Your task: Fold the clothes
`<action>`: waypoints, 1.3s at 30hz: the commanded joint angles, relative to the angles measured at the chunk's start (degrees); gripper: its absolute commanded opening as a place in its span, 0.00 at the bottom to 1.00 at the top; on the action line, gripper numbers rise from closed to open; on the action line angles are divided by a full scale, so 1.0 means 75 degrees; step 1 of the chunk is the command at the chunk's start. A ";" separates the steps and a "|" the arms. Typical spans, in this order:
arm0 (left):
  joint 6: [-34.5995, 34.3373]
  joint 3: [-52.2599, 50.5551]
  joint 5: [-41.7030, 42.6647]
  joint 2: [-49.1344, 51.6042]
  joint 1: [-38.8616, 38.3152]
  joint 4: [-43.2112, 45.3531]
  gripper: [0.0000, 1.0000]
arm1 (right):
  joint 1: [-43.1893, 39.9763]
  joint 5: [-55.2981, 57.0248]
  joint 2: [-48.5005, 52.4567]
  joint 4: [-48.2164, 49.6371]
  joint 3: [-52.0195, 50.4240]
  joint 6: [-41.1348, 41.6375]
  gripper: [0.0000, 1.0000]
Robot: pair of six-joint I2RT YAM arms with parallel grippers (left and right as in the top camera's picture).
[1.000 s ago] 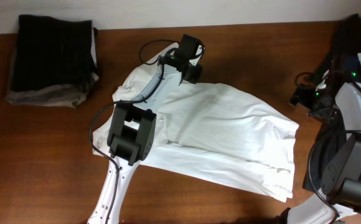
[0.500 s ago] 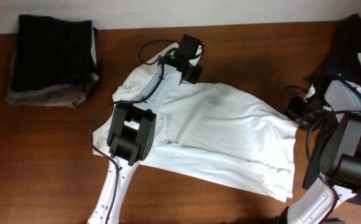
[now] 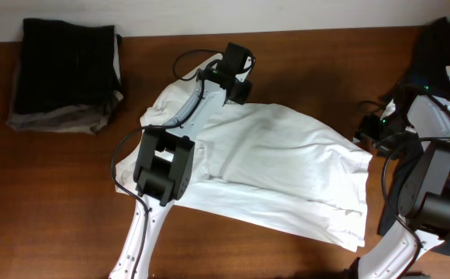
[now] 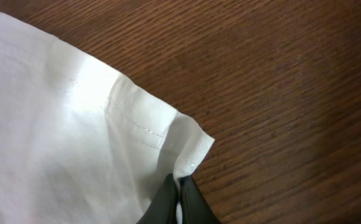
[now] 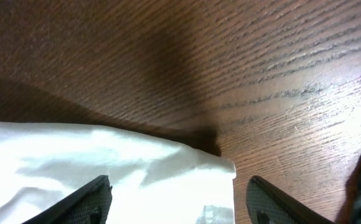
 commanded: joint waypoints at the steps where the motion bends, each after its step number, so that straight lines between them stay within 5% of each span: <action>1: -0.0073 -0.0055 -0.0085 0.0326 0.0085 -0.0163 0.05 | 0.0035 0.0125 -0.0023 0.0423 -0.0393 -0.0160 0.71; 8: -0.0070 -0.0055 -0.0085 0.0326 0.0085 -0.0067 0.05 | 0.0044 0.0035 -0.0017 0.1011 -0.0886 -0.0122 0.54; 14: 0.0271 0.0006 -0.0087 0.0323 0.0082 0.0041 0.00 | 0.0041 0.0070 -0.0020 0.1134 -0.0880 0.0067 0.05; 24: 0.0274 0.2789 -0.0087 0.0323 0.0201 -0.1839 0.00 | 0.0041 0.0067 -0.0443 0.0664 -0.0545 0.0251 0.04; 39: -0.0425 0.5569 -0.0082 0.0323 0.1314 -0.6863 0.00 | 0.0044 0.0067 -0.1766 -0.0204 -0.0545 0.0627 0.04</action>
